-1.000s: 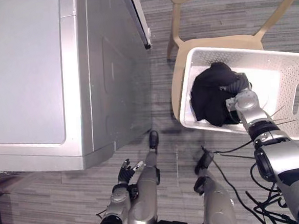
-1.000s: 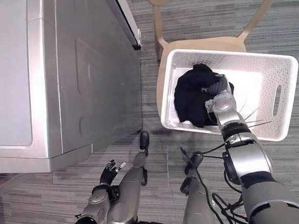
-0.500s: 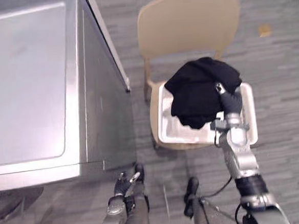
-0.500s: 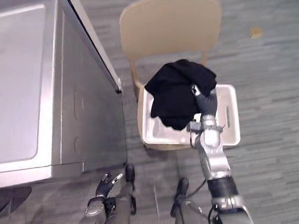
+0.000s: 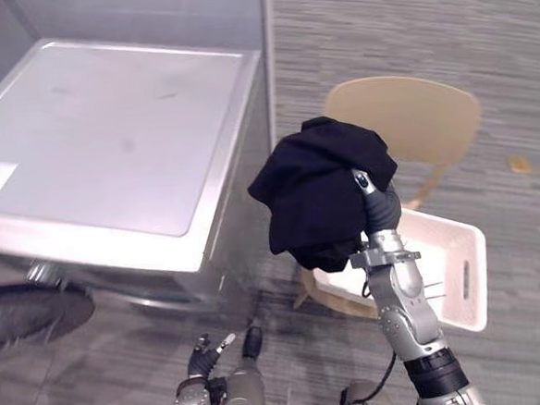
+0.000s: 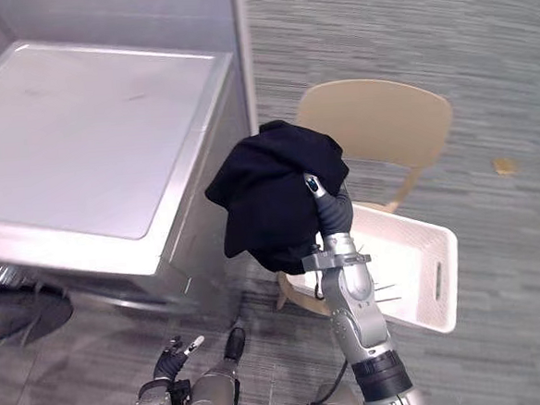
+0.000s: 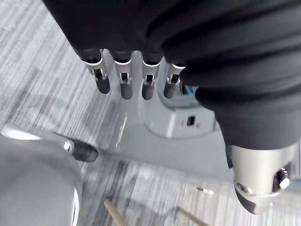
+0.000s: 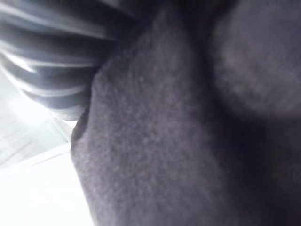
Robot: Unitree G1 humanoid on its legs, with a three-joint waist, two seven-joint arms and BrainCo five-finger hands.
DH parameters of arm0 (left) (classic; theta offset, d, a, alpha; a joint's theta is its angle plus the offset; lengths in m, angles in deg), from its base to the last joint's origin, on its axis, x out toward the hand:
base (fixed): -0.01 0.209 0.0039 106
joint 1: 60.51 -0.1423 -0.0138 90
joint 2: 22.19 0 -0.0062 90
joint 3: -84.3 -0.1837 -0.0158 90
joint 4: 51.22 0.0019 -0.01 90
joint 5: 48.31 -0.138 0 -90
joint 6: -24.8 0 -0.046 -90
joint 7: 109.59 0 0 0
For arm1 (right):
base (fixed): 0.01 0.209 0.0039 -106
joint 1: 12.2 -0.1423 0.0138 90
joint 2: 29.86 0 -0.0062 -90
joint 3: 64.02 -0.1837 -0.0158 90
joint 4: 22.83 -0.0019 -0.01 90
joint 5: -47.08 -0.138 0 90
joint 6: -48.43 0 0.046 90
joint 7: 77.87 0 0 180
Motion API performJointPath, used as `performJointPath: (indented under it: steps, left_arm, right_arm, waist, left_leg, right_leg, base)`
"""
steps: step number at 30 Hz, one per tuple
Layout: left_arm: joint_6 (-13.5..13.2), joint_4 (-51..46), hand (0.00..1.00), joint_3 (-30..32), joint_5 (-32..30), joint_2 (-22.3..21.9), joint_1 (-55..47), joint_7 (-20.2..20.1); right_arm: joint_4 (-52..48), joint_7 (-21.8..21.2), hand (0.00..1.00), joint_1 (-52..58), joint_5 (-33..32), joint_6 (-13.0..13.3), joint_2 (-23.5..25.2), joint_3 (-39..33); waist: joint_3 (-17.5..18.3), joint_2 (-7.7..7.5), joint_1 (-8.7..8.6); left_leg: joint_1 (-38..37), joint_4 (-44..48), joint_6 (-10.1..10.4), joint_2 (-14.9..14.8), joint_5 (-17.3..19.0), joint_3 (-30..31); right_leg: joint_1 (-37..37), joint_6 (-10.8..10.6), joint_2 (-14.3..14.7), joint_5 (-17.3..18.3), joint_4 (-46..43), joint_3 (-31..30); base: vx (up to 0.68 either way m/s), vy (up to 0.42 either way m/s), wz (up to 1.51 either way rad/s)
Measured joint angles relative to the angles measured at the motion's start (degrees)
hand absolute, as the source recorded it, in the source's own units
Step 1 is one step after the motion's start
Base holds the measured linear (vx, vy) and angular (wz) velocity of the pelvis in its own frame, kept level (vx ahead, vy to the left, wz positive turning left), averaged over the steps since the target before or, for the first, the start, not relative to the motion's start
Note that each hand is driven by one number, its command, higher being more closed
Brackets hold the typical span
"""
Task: Pick up the laundry basket with both hands and put the clothes into the washing machine.
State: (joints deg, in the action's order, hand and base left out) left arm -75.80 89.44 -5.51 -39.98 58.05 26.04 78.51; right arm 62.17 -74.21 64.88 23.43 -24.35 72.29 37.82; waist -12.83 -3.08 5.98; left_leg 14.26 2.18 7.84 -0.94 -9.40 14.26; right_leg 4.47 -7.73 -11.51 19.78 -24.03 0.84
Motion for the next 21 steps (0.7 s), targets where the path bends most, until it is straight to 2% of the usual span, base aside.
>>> performJointPath:
  steps: [1,3,4,5,6,7,8,9,10,11,13,14,15,17,18,20,21]
  left_arm:
    - [-0.08,-3.32,0.0,0.24,0.16,-0.54,-0.2,0.97]
    - [-0.88,-8.53,0.0,-0.65,1.87,-1.73,-1.21,1.37]
    - [-1.14,-13.22,0.0,-2.15,2.61,-2.81,-2.79,1.79]
    - [-1.23,-15.03,0.0,-2.8,2.92,-2.9,-3.29,1.95]
    - [-1.38,-17.46,0.0,-4.75,3.33,-2.63,-3.09,1.89]
    - [-1.48,-22.97,0.0,-5.09,3.32,-3.69,-2.38,1.82]
    - [-1.91,-25.07,0.0,-5.29,3.32,-3.98,-2.47,1.77]
    - [-2.74,-29.7,0.0,-5.79,3.32,-3.89,-2.83,1.7]
    - [-3.42,-32.55,0.0,-5.75,3.32,-3.7,-3.44,1.53]
    - [-4.08,-36.87,0.0,-5.78,3.33,-3.16,-4.54,0.88]
    - [-5.34,-43.55,0.0,-6.63,3.29,-2.21,-4.13,0.55]
    - [-6.63,-47.41,0.0,-7.41,3.2,-1.58,-3.98,-0.09]
    - [-7.11,-48.39,0.0,-7.64,3.19,-1.54,-4.02,-0.32]
    - [-8.14,-49.69,0.0,-8.84,2.96,-1.56,-3.96,-0.54]
    - [-8.47,-50.27,0.0,-10.33,2.35,-1.55,-3.09,-0.61]
    - [-8.57,-50.31,0.0,-12.16,2.15,-1.37,-0.97,-0.6]
    - [-8.58,-50.31,0.0,-13.29,2.15,-1.28,0.41,-0.56]
  right_arm:
    - [1.36,0.14,1.0,-4.02,0.1,0.34,-0.73,-0.14]
    - [3.94,0.83,1.0,-7.46,0.14,0.46,-2.87,-0.36]
    - [5.53,1.54,1.0,-8.02,0.34,0.39,-4.35,-0.36]
    - [5.89,1.7,1.0,-7.93,0.71,0.36,-4.77,-0.41]
    - [6.26,1.91,1.0,-7.78,1.2,0.22,-5.74,-0.56]
    - [6.33,1.73,1.0,-8.56,1.46,0.24,-7.07,-1.07]
    - [6.33,1.65,1.0,-8.66,1.62,0.23,-7.54,-1.41]
    - [6.04,1.57,1.0,-8.69,1.74,0.2,-8.05,-1.44]
    - [5.88,1.53,1.0,-8.63,1.74,0.19,-8.03,-1.39]
    - [5.44,1.37,1.0,-7.92,1.75,0.21,-8.08,-1.38]
    - [5.28,1.14,1.0,-7.7,1.77,0.05,-8.36,-1.32]
    - [4.11,-0.43,1.0,-6.78,1.8,0.0,-7.94,-0.41]
    - [3.13,-0.92,1.0,-6.07,1.81,0.02,-7.69,0.12]
    - [0.51,-1.91,1.0,-3.82,1.82,0.17,-7.54,1.24]
    - [-0.31,-3.05,1.0,-2.83,1.91,0.17,-7.56,1.86]
    - [-0.32,-3.92,1.0,-2.27,1.91,0.12,-6.84,2.87]
    - [-0.31,-4.69,1.0,-1.92,1.69,-0.12,-5.66,3.96]
  waist:
    - [-0.9,1.59,1.16]
    - [-2.48,4.86,1.17]
    - [-3.04,6.4,1.48]
    - [-3.39,7.06,1.46]
    - [-3.21,6.63,0.95]
    - [-3.82,5.69,0.54]
    - [-3.86,5.62,0.34]
    - [-3.78,5.54,0.09]
    - [-3.67,5.82,-0.44]
    - [-3.19,6.88,-1.28]
    - [-3.04,6.8,-1.58]
    - [-2.74,6.46,-1.32]
    - [-2.65,6.57,-1.31]
    - [-1.54,8.12,-2.11]
    - [-0.72,9.2,-1.99]
    - [-0.29,8.79,-1.95]
    - [0.18,8.04,-1.95]
  left_leg:
    - [2.04,-0.04,1.23,-1.42,-1.36,1.6]
    - [3.45,-0.21,1.71,-4.13,-2.53,4.33]
    - [3.75,-0.55,-0.86,-6.03,-2.24,4.21]
    - [3.59,-1.81,-3.68,-6.7,-0.47,3.05]
    - [3.27,-4.69,-11.06,-7.19,7.44,-0.69]
    - [5.01,-0.49,-9.69,-5.21,8.29,-4.99]
    - [5.67,3.06,-9.23,-4.0,7.64,-6.05]
    - [5.75,10.64,-8.62,-1.89,7.21,-7.94]
    - [4.69,14.7,-8.82,-1.17,7.33,-9.34]
    - [3.08,16.09,-8.76,-1.46,9.26,-12.36]
    - [2.12,9.02,-4.23,-1.24,3.59,-11.85]
    - [-0.51,6.93,-5.55,-1.67,4.19,-13.01]
    - [-1.34,8.13,-6.05,-1.89,6.54,-13.72]
    - [-5.36,4.53,-5.52,-3.0,7.87,-14.71]
    - [-8.1,-0.95,-5.03,-3.76,7.49,-14.41]
    - [-9.08,-3.18,-4.36,-3.72,7.1,-14.28]
    - [-9.61,-3.84,-4.25,-3.19,6.84,-14.13]
  right_leg:
    - [-0.28,0.52,2.23,0.98,3.05,1.27]
    - [-0.74,1.87,5.92,-0.28,3.59,3.79]
    - [-0.43,3.0,7.88,-0.35,1.95,5.23]
    - [-0.38,3.52,8.35,-0.49,1.81,5.83]
    - [-0.32,5.25,8.11,-1.32,3.21,6.91]
    - [0.21,6.3,5.24,-2.99,4.76,10.12]
    - [0.67,6.46,4.68,-3.5,5.14,10.89]
    - [1.31,6.62,3.27,-4.29,5.29,12.05]
    - [1.67,6.77,3.08,-4.62,5.11,12.78]
    - [1.82,6.95,3.53,-4.77,4.85,14.77]
    - [1.86,7.88,3.72,-5.63,6.64,17.38]
    - [0.74,8.21,3.03,-8.09,10.07,20.1]
    - [0.47,8.03,2.9,-8.45,10.44,20.69]
    - [-0.33,7.41,3.5,-9.17,11.44,22.35]
    - [-0.26,7.0,4.04,-9.44,11.4,23.14]
    - [-0.49,6.3,3.82,-9.93,11.43,23.62]
    - [-0.99,5.7,3.52,-10.44,11.96,23.66]
  base:
    - [-0.19,-0.246,0.31]
    - [-0.26,-0.196,0.49]
    - [-0.33,-0.216,0.58]
    - [-0.3,-0.234,0.78]
    - [-0.22,-0.146,1.13]
    - [-0.21,-0.137,1.17]
    - [-0.15,-0.084,1.02]
    - [-0.14,-0.106,0.61]
    - [-0.14,-0.119,0.77]
    - [-0.2,-0.149,0.95]
    - [-0.18,-0.103,0.94]
    - [-0.13,-0.03,0.57]
    - [-0.1,-0.026,0.67]
    - [-0.03,-0.002,0.48]
    - [-0.06,0.077,0.31]
    - [-0.07,0.099,0.17]
    - [-0.04,0.107,0.07]
